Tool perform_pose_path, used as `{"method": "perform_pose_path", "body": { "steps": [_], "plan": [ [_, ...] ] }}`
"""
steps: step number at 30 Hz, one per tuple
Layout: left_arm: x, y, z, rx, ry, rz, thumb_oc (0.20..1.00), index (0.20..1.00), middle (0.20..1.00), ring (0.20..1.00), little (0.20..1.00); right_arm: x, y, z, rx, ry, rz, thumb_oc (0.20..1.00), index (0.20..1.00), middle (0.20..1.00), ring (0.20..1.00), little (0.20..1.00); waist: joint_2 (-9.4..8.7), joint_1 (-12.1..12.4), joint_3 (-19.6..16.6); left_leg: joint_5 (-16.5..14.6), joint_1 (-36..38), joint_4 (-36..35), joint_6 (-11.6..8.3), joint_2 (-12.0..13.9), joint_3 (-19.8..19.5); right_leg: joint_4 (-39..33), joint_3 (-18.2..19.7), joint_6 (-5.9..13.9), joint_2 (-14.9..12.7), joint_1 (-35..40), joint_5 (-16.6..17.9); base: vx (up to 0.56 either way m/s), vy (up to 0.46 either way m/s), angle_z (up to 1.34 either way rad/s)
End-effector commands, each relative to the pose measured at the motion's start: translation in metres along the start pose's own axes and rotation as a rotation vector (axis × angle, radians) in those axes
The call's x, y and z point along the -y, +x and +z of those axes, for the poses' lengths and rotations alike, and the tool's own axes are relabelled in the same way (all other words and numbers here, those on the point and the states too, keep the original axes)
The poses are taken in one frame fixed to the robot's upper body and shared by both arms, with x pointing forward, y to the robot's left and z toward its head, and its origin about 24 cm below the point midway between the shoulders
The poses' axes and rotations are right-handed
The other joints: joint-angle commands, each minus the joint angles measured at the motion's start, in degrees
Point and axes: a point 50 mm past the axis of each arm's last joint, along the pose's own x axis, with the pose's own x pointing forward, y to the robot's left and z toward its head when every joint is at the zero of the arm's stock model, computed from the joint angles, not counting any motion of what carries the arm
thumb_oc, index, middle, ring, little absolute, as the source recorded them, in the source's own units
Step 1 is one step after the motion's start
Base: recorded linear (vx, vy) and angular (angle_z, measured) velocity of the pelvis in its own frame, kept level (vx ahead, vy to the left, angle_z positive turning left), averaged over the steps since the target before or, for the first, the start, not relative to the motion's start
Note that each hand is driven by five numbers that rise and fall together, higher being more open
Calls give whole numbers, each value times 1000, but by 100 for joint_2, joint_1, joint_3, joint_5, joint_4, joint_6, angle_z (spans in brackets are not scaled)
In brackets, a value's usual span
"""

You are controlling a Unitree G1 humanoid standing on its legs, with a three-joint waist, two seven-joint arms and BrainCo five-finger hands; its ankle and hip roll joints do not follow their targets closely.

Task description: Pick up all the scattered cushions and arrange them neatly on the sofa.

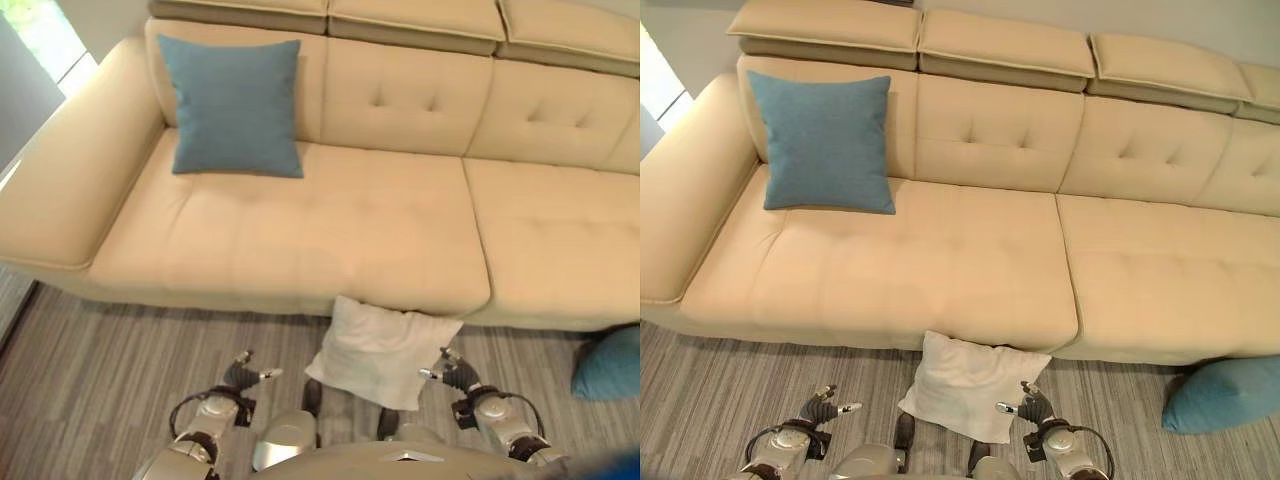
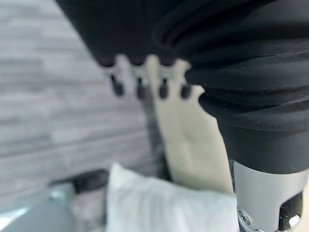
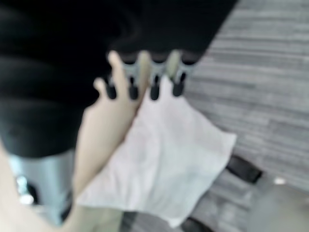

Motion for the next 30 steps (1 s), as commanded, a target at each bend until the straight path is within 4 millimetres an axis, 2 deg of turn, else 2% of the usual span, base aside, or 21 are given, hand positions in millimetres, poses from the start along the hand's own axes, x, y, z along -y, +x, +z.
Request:
{"method": "perform_pose_path", "body": {
  "steps": [1,3,8,11,12,13,14,17,22,23,24,26,27,28,29,30],
  "plan": [
    [7,4,17,54,1,-9,1000,1000,1000,1000,1000,6,5,28,114,-37,-14,1000,1000,1000,1000,1000,20,179,167,-626,-242,681,-150,142,-94,561,-437,516,-378,-588,655,-70,43,-44],
    [4,6,24,77,1,0,1000,1000,1000,1000,1000,8,6,35,140,-33,-20,1000,1000,1000,1000,1000,12,125,253,-628,-305,791,-181,130,-112,568,-350,489,-363,-626,659,-31,-9,-22],
    [2,7,34,117,-40,23,1000,1000,1000,1000,1000,13,5,33,139,-27,-41,1000,1000,1000,1000,1000,20,127,307,-644,-448,955,-233,128,-131,480,-435,412,-380,-589,624,-25,-50,11],
    [1,11,80,271,-175,51,1000,1000,1000,1000,1000,33,8,55,209,42,-159,1000,1000,1000,1000,1000,186,42,715,-632,-1046,1451,-292,140,-216,889,-557,301,-453,-1120,511,-170,-47,17],
    [1,11,80,271,-175,51,1000,1000,1000,1000,1000,34,8,55,209,42,-160,1000,1000,1000,1000,1000,186,40,708,-638,-1067,1467,-292,140,-218,900,-558,301,-454,-1137,507,-101,-3,34],
    [1,10,94,319,-181,62,1000,1000,1000,1000,1000,38,9,63,234,45,-186,1000,1000,1000,1000,1000,227,-5,821,-648,-1236,1599,-283,137,-225,1021,-546,282,-480,-1313,490,-145,20,27],
    [2,9,121,411,-173,84,1000,1000,1000,1000,1000,46,10,78,275,45,-246,1000,1000,1000,1000,1000,288,-72,1014,-657,-1563,1821,-273,126,-251,1218,-501,260,-518,-1651,495,-202,27,8],
    [1,3,172,561,-200,150,1000,1000,1000,1000,1000,59,11,115,375,60,-355,1000,1000,1000,1000,1000,340,-228,1226,-636,-2279,2106,-248,156,-141,1397,-384,245,-578,-2400,542,-165,52,-13],
    [-8,-8,226,695,-274,179,1000,1000,1000,1000,1000,76,7,163,513,58,-453,1000,1000,1000,1000,1000,401,-403,1484,-649,-3217,2541,-207,196,59,1684,-96,262,-669,-3402,635,-111,73,-23],
    [-15,-14,245,740,-319,217,1000,1000,1000,1000,1000,88,3,177,545,46,-538,1000,1000,1000,1000,1000,432,-473,1576,-670,-3555,2704,-208,205,121,1794,-18,269,-703,-3751,662,-99,83,-25],
    [-15,-14,245,740,-319,217,1000,1000,1000,1000,1000,88,3,177,545,46,-538,1000,1000,1000,1000,1000,431,-471,1567,-673,-3570,2712,-208,206,124,1802,-14,269,-703,-3768,660,-85,82,-20],
    [-22,-22,265,795,-377,254,1000,1000,1000,1000,1000,101,-5,197,615,30,-657,1000,1000,1000,1000,1000,462,-536,1660,-708,-3963,2920,-200,244,159,1931,77,272,-713,-4156,671,-31,61,-18],
    [-25,-25,272,814,-383,263,1000,1000,1000,1000,1000,106,-8,202,629,23,-679,1000,1000,1000,1000,1000,497,-546,1701,-912,-4092,3102,-242,290,140,2136,120,332,-710,-4304,503,6,59,-17],
    [-29,-29,280,837,-390,271,1000,1000,1000,1000,1000,116,-10,206,631,33,-717,1000,1000,1000,1000,1000,521,-577,1742,-932,-4286,3182,-243,299,150,2184,164,338,-715,-4503,512,35,30,-13],
    [-30,-29,281,838,-391,271,1000,1000,1000,1000,1000,116,-10,207,632,34,-717,1000,1000,1000,1000,1000,521,-574,1732,-937,-4312,3196,-242,301,152,2196,169,338,-715,-4530,509,-49,31,-11],
    [-35,-34,291,863,-423,289,1000,1000,1000,1000,1000,126,-17,219,670,55,-766,1000,1000,1000,1000,1000,536,-615,1756,-974,-4684,3384,-247,346,185,2326,221,328,-736,-4867,514,-39,42,-10]
  ]
}}
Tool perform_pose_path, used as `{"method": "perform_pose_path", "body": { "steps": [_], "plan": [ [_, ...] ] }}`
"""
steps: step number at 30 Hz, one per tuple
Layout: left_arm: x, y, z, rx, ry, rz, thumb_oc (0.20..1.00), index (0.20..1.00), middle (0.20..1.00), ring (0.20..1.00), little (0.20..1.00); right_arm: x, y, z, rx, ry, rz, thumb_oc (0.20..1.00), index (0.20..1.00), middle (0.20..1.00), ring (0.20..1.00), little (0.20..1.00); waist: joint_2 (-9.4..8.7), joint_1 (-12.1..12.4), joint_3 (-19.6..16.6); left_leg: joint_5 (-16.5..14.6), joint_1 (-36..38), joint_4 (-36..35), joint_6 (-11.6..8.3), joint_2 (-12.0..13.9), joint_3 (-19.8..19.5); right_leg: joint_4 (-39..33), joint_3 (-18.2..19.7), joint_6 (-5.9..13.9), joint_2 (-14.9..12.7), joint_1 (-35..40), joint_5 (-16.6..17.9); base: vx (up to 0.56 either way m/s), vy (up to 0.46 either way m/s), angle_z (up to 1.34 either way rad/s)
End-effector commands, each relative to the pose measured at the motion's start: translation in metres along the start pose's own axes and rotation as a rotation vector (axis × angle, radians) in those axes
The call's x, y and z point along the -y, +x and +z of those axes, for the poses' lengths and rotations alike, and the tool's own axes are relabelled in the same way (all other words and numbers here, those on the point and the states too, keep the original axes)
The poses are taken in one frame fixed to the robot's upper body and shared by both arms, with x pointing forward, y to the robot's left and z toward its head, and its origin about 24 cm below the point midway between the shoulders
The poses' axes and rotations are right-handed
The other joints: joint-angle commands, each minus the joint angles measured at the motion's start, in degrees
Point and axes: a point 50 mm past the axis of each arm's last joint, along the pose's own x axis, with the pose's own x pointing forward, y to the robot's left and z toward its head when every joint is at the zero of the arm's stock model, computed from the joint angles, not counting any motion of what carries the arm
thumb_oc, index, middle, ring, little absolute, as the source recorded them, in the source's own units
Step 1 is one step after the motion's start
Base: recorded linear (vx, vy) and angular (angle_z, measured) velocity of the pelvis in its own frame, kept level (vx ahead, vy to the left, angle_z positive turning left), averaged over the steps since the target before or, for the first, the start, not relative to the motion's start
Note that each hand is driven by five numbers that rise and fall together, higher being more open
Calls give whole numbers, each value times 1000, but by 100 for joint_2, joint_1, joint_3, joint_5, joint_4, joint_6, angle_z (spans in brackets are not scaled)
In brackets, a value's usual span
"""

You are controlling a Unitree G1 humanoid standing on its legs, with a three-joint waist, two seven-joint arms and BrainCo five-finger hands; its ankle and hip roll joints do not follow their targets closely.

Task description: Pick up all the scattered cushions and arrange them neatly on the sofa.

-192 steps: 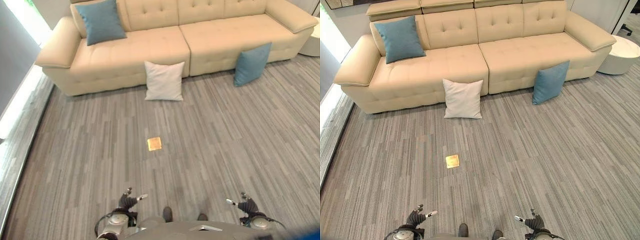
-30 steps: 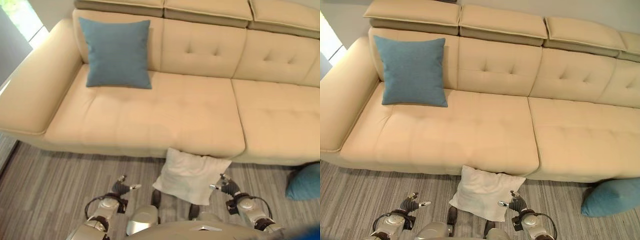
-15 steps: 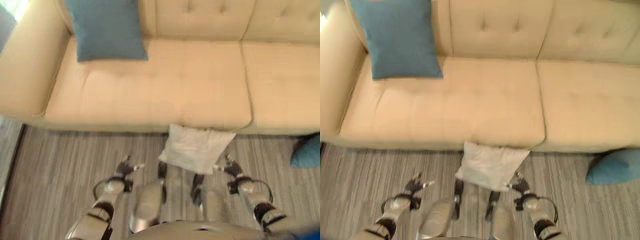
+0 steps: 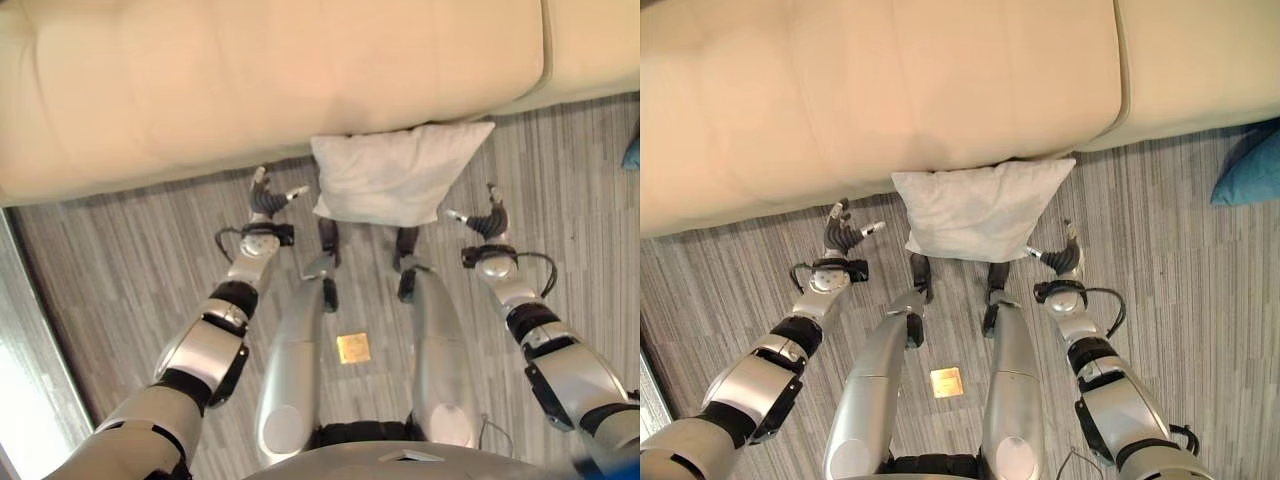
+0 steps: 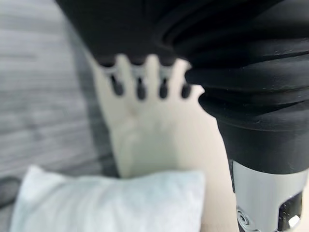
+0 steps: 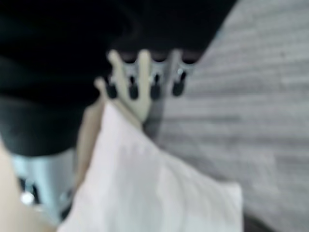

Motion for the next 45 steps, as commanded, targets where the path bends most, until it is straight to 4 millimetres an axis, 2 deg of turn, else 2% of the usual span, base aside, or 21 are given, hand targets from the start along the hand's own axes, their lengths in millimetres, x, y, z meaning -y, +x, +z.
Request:
{"method": "perform_pose_path", "body": {
  "steps": [1,4,5,7,13,14,20,24,28,29,34,36,38,39,41,43,44,45],
  "plan": [
    [-13,-5,-7,-10,-89,104,1000,1000,1000,1000,1000,23,0,-4,24,22,-132,1000,1000,1000,1000,1000,96,-21,-239,-795,-372,875,-351,150,-373,-476,-33,689,-458,-181,746,-38,43,-8],
    [-14,12,28,73,-99,113,1000,1000,1000,1000,1000,46,20,26,99,82,-219,1000,1000,1000,1000,1000,146,-109,-285,-857,-1279,1207,-346,199,-385,-109,147,636,-442,-1121,658,-5,18,-12],
    [-12,13,31,78,-111,108,1000,1000,1000,1000,1000,49,22,28,103,96,-234,1000,1000,1000,1000,1000,159,-116,-277,-854,-1387,1239,-346,198,-402,-44,166,626,-438,-1252,647,38,-23,-10],
    [-5,18,53,140,-117,73,1000,1000,1000,1000,1000,60,31,44,145,108,-264,1000,1000,1000,1000,1000,205,-123,-318,-878,-1756,1363,-330,188,-395,165,221,606,-406,-1698,587,39,-17,-8],
    [10,22,82,213,-144,40,1000,1000,1000,1000,1000,69,40,70,225,107,-277,1000,1000,1000,1000,1000,187,-140,-364,-924,-2276,1595,-314,250,-405,429,263,590,-332,-2280,482,39,-58,-7],
    [14,23,95,248,-170,41,1000,1000,1000,1000,1000,73,41,76,246,107,-294,1000,1000,1000,1000,1000,189,-152,-347,-935,-2419,1692,-315,265,-455,565,263,582,-304,-2442,440,47,-111,-6],
    [30,19,118,311,-280,-7,1000,1000,1000,1000,1000,79,46,90,289,82,-305,1000,1000,1000,1000,1000,220,-144,-406,-1006,-2815,2007,-343,299,-537,968,229,546,-258,-2874,286,46,-104,0],
    [42,20,141,361,-252,-47,1000,1000,1000,1000,1000,90,55,129,388,84,-315,1000,1000,1000,1000,1000,200,-126,-393,-951,-3145,2067,-373,313,-602,1102,170,545,-219,-3211,247,30,-87,-1],
    [46,20,153,388,-254,-64,1000,1000,1000,1000,1000,91,59,144,407,89,-299,1000,1000,1000,1000,1000,222,-86,-385,-935,-3302,2117,-376,315,-647,1183,141,546,-216,-3369,234,25,-60,0],
    [54,17,163,410,-267,-89,1000,1000,1000,1000,1000,85,61,163,443,84,-270,1000,1000,1000,1000,1000,246,-19,-398,-917,-3431,2180,-376,311,-690,1291,114,542,-213,-3496,209,39,-55,2],
    [64,11,187,478,-310,-125,1000,1000,1000,1000,1000,76,61,194,489,164,-221,1000,1000,1000,1000,1000,343,91,-386,-898,-3630,2311,-399,285,-738,1497,105,533,-241,-3713,140,32,-33,7],
    [71,8,196,500,-326,-146,1000,1000,1000,1000,1000,65,59,206,507,206,-167,1000,1000,1000,1000,1000,387,149,-378,-884,-3694,2342,-401,262,-784,1541,100,523,-253,-3768,114,19,-4,5],
    [80,0,212,557,-341,-192,1000,1000,1000,1000,1000,45,52,226,561,205,-52,1000,1000,1000,1000,1000,438,248,-374,-849,-3791,2367,-406,232,-804,1602,73,518,-254,-3835,104,14,-15,7],
    [80,0,212,557,-341,-192,1000,1000,1000,1000,1000,45,52,226,561,205,-51,1000,1000,1000,1000,1000,442,246,-375,-849,-3796,2369,-407,231,-806,1604,70,517,-255,-3838,104,22,-14,6],
    [94,-12,229,610,-380,-252,1000,1000,1000,1000,1000,13,39,250,605,278,135,1000,1000,1000,1000,1000,502,348,-382,-789,-3940,2414,-405,190,-849,1684,52,531,-259,-3956,120,27,-10,12],
    [96,-15,232,615,-410,-269,1000,1000,1000,1000,1000,-4,27,262,631,353,243,1000,1000,1000,1000,1000,503,372,-391,-763,-3977,2436,-404,182,-855,1711,24,527,-246,-3987,136,14,-3,9],
    [98,-17,233,614,-442,-283,1000,1000,1000,1000,1000,-14,19,270,647,409,304,730,730,730,730,730,493,382,-398,-745,-3987,2437,-408,173,-861,1713,3,522,-234,-3987,147,0,0,0],
    [99,-18,232,612,-455,-292,937,937,937,937,937,-18,16,273,656,438,329,357,357,357,357,357,485,385,-410,-735,-3991,2439,-411,172,-868,1703,-2,519,-230,-3988,156,0,0,0]
  ]
}}
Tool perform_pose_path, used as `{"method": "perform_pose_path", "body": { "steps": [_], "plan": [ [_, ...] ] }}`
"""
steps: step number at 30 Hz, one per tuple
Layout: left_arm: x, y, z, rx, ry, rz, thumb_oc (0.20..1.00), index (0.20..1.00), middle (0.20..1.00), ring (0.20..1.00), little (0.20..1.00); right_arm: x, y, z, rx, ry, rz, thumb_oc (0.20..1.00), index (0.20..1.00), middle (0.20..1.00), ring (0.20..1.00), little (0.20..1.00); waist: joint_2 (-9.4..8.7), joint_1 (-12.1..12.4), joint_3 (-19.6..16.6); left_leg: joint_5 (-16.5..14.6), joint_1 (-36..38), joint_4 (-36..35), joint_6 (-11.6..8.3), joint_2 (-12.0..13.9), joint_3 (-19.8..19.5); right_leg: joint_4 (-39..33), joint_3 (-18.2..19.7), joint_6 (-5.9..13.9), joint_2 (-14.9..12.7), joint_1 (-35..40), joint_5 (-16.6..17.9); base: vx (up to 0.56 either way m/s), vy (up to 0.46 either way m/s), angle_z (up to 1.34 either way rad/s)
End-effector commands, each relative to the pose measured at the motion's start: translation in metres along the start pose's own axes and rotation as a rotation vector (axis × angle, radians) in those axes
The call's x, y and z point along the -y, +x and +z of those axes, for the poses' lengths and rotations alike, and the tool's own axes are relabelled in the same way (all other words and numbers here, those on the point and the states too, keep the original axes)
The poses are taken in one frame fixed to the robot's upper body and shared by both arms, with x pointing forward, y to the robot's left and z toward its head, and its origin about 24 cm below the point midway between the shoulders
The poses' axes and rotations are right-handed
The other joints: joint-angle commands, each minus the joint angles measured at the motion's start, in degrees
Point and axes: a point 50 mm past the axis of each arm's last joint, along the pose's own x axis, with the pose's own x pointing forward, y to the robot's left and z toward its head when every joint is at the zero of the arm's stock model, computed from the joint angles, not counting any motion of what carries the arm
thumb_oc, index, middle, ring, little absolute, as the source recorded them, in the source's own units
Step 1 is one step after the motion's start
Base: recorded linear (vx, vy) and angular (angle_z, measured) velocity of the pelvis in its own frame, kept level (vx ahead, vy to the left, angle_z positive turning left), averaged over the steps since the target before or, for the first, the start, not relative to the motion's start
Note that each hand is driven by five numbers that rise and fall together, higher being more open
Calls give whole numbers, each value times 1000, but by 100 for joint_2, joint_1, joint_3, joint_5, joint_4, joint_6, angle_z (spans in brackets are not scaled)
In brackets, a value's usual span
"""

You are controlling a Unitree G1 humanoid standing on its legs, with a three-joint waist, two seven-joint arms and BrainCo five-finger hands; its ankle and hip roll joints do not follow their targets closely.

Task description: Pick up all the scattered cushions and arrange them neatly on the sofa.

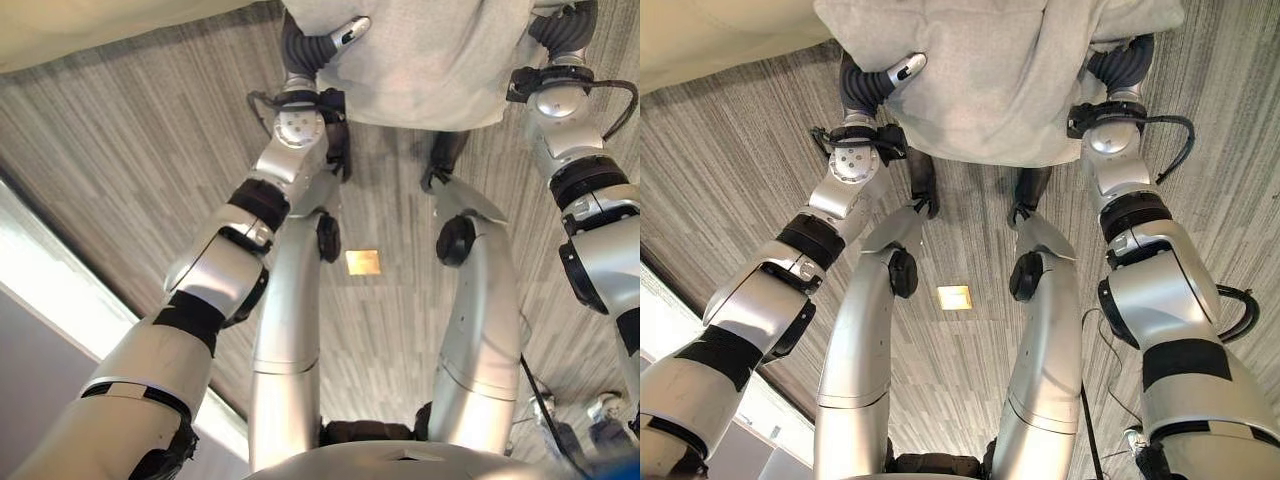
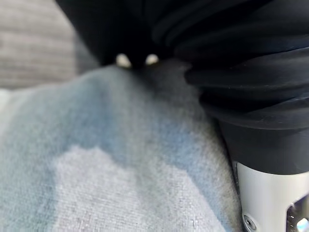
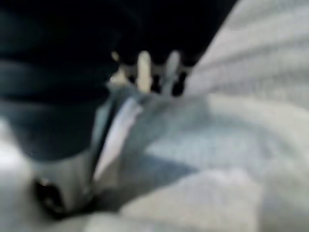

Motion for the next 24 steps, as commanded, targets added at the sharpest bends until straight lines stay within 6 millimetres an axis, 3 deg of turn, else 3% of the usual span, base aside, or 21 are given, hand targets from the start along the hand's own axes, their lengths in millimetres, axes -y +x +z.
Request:
{"method": "perform_pose_path", "body": {
  "steps": [1,2,6,9,11,13,14,15,18,24],
  "plan": [
    [29,-5,31,139,-198,-95,551,551,551,551,551,-93,-36,40,158,221,426,200,200,200,200,200,386,-39,-379,-366,11,478,-321,-74,-816,-260,-208,942,-193,152,527,0,0,0],
    [27,-7,33,152,-219,-104,200,200,200,200,200,-103,-45,52,205,292,476,200,200,200,200,200,339,-46,-423,-333,55,405,-334,-55,-820,-331,-238,942,-163,216,560,0,0,0],
    [13,-21,25,181,-225,-123,200,200,200,200,200,-94,-63,56,304,336,528,200,200,200,200,200,227,-175,-575,-237,563,-76,-388,-6,-811,-757,-410,940,-113,811,617,-42,-16,0],
    [-10,-50,2,166,-195,-139,200,200,200,200,200,-70,-91,26,314,352,526,200,200,200,200,200,128,-292,-695,-194,1585,-575,-424,40,-858,-1233,-552,892,-36,1900,614,-46,-18,7],
    [-38,-76,-10,165,-174,-125,200,200,200,200,200,-43,-120,5,322,347,471,200,200,200,200,200,49,-303,-787,-147,2755,-1092,-473,67,-890,-1829,-663,887,-54,3147,622,-46,-6,-2],
    [-43,-90,-18,144,-173,-128,200,200,200,200,200,-36,-133,-7,296,327,451,200,200,200,200,200,39,-274,-827,-106,3301,-1343,-480,51,-896,-2109,-708,881,-70,3669,638,1,17,-11],
    [-50,-113,-30,110,-156,-148,200,200,200,200,200,-28,-156,-27,246,281,429,200,200,200,200,200,-2,-267,-952,128,4335,-1899,-467,8,-818,-2823,-886,841,-117,4753,913,40,62,-12],
    [-51,-124,-39,75,-154,-158,200,200,200,200,200,-26,-168,-35,230,238,448,200,200,200,200,200,-39,-270,-1040,143,4908,-2137,-468,-4,-792,-3162,-956,869,-103,5383,974,53,71,0],
    [-54,-138,-43,63,-82,-209,200,200,200,200,200,-18,-183,-48,188,172,459,200,200,200,200,200,-70,-290,-1132,110,5686,-2410,-451,-40,-702,-3526,-1028,935,-108,6188,1046,95,65,7],
    [-50,-160,-57,-12,-46,-298,200,200,200,200,200,-11,-209,-77,36,167,492,200,200,200,200,200,-138,-305,-1404,-48,6987,-2839,-323,-115,-421,-3913,-993,1110,-71,7243,1190,125,145,-27]
  ]
}}
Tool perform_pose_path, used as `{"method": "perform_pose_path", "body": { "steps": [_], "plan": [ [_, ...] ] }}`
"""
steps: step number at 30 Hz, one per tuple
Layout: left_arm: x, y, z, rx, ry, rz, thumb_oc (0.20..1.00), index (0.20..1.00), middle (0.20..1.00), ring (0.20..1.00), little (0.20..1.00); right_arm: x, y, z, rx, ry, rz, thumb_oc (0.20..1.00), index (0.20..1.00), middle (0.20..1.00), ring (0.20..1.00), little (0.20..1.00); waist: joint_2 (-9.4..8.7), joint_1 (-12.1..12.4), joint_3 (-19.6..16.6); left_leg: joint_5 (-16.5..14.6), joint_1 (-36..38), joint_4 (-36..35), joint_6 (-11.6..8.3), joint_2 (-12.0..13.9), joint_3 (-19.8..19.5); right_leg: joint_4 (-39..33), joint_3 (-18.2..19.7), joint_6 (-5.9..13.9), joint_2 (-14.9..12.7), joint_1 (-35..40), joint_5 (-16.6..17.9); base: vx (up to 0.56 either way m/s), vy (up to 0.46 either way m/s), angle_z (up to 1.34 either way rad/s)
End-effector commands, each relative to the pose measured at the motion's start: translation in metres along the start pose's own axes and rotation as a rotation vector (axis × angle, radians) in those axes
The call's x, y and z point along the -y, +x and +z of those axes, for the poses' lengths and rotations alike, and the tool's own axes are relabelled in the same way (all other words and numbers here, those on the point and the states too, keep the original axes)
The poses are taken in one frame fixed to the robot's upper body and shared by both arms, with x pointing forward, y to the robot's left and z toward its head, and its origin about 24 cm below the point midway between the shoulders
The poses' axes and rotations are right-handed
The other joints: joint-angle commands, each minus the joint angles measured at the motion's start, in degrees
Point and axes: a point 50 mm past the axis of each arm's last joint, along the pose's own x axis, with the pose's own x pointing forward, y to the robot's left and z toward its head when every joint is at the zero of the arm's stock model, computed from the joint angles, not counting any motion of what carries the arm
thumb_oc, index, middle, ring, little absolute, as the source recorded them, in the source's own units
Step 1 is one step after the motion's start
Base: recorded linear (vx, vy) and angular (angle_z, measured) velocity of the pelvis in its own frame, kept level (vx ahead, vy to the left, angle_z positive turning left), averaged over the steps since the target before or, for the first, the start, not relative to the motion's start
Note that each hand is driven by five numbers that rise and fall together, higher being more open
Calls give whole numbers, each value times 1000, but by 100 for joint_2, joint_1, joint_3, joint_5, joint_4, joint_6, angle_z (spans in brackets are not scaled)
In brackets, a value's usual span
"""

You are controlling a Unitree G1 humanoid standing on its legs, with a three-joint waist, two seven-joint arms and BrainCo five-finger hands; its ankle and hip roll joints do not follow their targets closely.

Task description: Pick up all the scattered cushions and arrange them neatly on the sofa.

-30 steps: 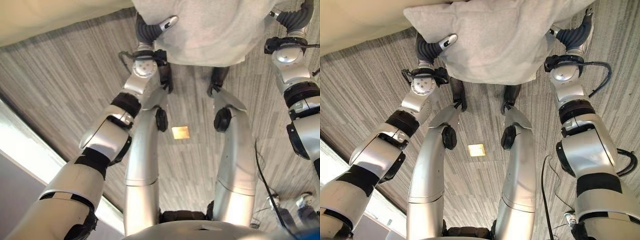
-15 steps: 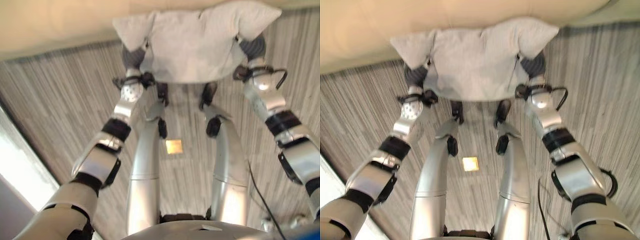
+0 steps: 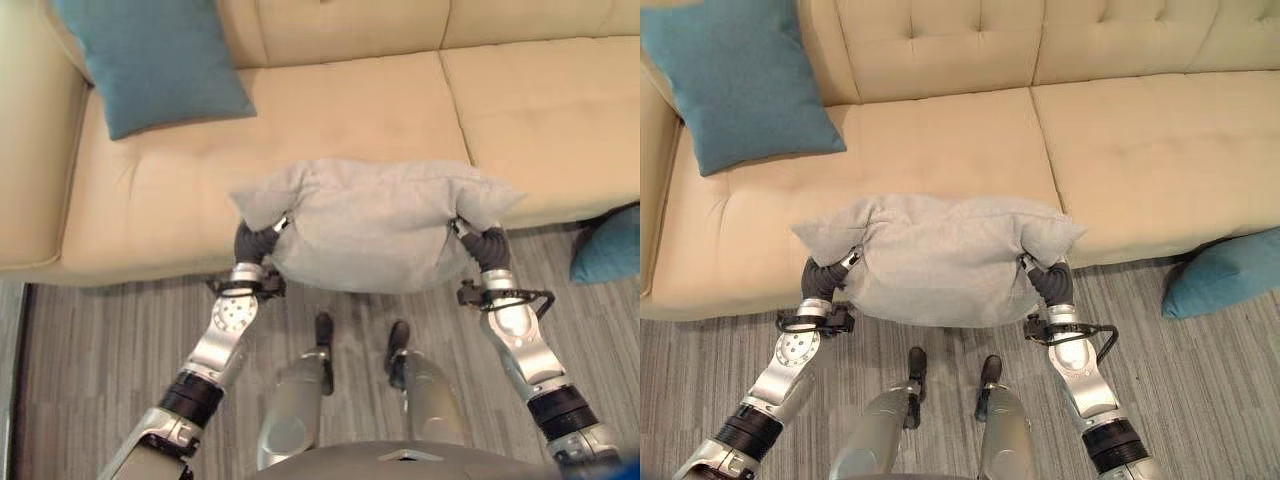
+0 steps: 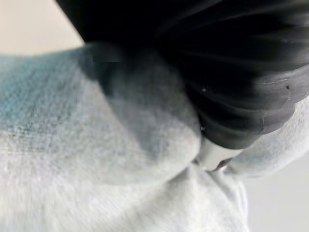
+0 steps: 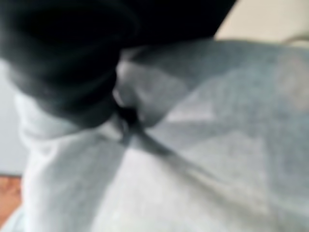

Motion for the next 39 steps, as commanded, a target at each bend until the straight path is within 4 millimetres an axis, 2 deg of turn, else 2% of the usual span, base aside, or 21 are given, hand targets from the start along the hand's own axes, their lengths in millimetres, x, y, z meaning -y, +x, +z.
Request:
{"method": "perform_pose_path", "body": {
  "steps": [1,3,4,6,7,9,10,13,16,21,22,26,27,28,30,33,35,36,37,38,39],
  "plan": [
    [60,23,53,281,-45,-291,200,200,200,200,200,-17,22,43,232,-8,136,200,200,200,200,200,75,-73,3,-304,523,42,-157,165,-271,-429,-298,639,-108,362,738,107,120,-72],
    [59,19,49,263,-42,-294,200,200,200,200,200,-16,17,38,210,-18,142,200,200,200,200,200,89,-38,-79,-256,860,-297,-170,188,-72,-443,-511,768,-104,426,835,92,106,-77],
    [58,19,47,254,-45,-293,200,200,200,200,200,-17,17,36,202,-26,144,200,200,200,200,200,109,55,-107,-232,1056,-439,-181,229,73,-463,-900,777,-151,550,840,45,23,-105],
    [55,15,42,230,-34,-296,200,200,200,200,200,-17,10,31,180,-24,152,200,200,200,200,200,83,66,-275,-187,1258,-652,-218,243,202,-626,-1247,756,-177,778,834,113,-75,-128],
    [55,10,34,192,-29,-314,200,200,200,200,200,-12,2,24,151,-25,143,200,200,200,200,200,66,-71,-416,-157,1459,-795,-268,237,183,-893,-987,706,21,1107,715,158,-143,-81],
    [58,6,28,166,-47,-320,200,200,200,200,200,-8,-2,21,133,-32,130,200,200,200,200,200,69,-122,-557,-113,1489,-832,-346,280,206,-1091,-884,648,114,1217,701,155,-190,5],
    [62,7,22,135,-57,-325,200,200,200,200,200,-3,-6,21,130,-16,100,200,200,200,200,200,72,-277,-622,-161,1473,-646,-485,383,233,-1276,-785,546,244,1443,617,142,-247,38],
    [67,5,18,119,-85,-330,200,200,200,200,200,3,-10,20,118,3,78,200,200,200,200,200,13,-347,-672,-295,1330,171,-624,472,139,-1532,-751,358,355,1810,490,138,-217,53],
    [70,5,20,122,-83,-329,200,200,200,200,200,7,-10,15,98,-1,60,200,200,200,200,200,-47,-199,-722,-199,1024,-217,-489,65,-586,-1725,-385,346,518,1921,546,192,-84,-2],
    [63,4,19,119,-77,-298,200,200,200,200,200,2,-12,10,77,-11,85,200,200,200,200,200,-32,-48,-685,-77,1032,-342,-426,-148,-867,-1548,-87,343,630,1925,459,107,43,-69],
    [61,4,18,114,-78,-292,200,200,200,200,200,1,-12,9,69,-8,89,200,200,200,200,200,-28,6,-681,-136,1024,-261,-396,-239,-968,-1457,4,336,643,1907,414,92,95,-71],
    [53,-1,14,95,-82,-270,200,200,200,200,200,-3,-11,7,59,-15,120,200,200,200,200,200,-4,165,-657,-300,1272,-237,-261,-306,-965,-1023,213,428,596,1890,295,142,159,-72],
    [49,-4,10,76,-77,-260,200,200,200,200,200,-6,-11,6,52,-13,133,200,200,200,200,200,30,231,-662,-387,1445,-282,-117,-286,-841,-550,167,585,489,1757,329,118,175,-69],
    [48,-4,10,76,-77,-260,200,200,200,200,200,-6,-11,6,52,-13,133,200,200,200,200,200,26,244,-660,-388,1451,-286,-114,-288,-827,-530,182,588,486,1746,320,104,182,-71],
    [44,-6,9,72,-69,-256,200,200,200,200,200,-9,-11,5,47,-9,144,200,200,200,200,200,15,252,-597,-460,1585,-292,-2,-288,-694,7,179,863,368,1479,591,69,121,-76],
    [43,-6,11,76,-55,-264,200,200,200,200,200,-13,-10,4,44,-12,161,200,200,200,200,200,49,267,-553,-554,1775,-335,82,-255,-637,346,-17,915,212,1282,699,112,96,-47],
    [39,-6,11,76,-36,-260,200,200,200,200,200,-18,-8,4,43,-3,185,200,200,200,200,200,56,342,-639,-639,1992,-547,46,-187,-503,-364,-571,755,-89,1292,754,148,-35,-15],
    [39,-6,11,76,-36,-260,200,200,200,200,200,-18,-8,4,43,-3,185,200,200,200,200,200,64,335,-637,-639,2001,-554,42,-178,-510,-384,-582,752,-79,1310,761,221,-116,-44],
    [37,-5,13,84,-32,-252,200,200,200,200,200,-20,-7,4,42,-7,198,200,200,200,200,200,31,331,-647,-652,2061,-622,-7,-165,-561,-914,-642,742,-77,1158,907,252,-143,-53],
    [35,-4,12,83,-37,-242,200,200,200,200,200,-21,-6,6,52,-12,197,200,200,200,200,200,7,297,-634,-675,2100,-599,-65,-142,-638,-1038,-577,788,-47,1121,1056,395,-251,-18],
    [33,-3,11,79,-31,-228,200,200,200,200,200,-21,-6,9,62,-4,199,200,200,200,200,200,-71,284,-697,-746,2124,-575,-148,-150,-692,-1347,-529,734,46,1366,971,370,-257,41]
  ]
}}
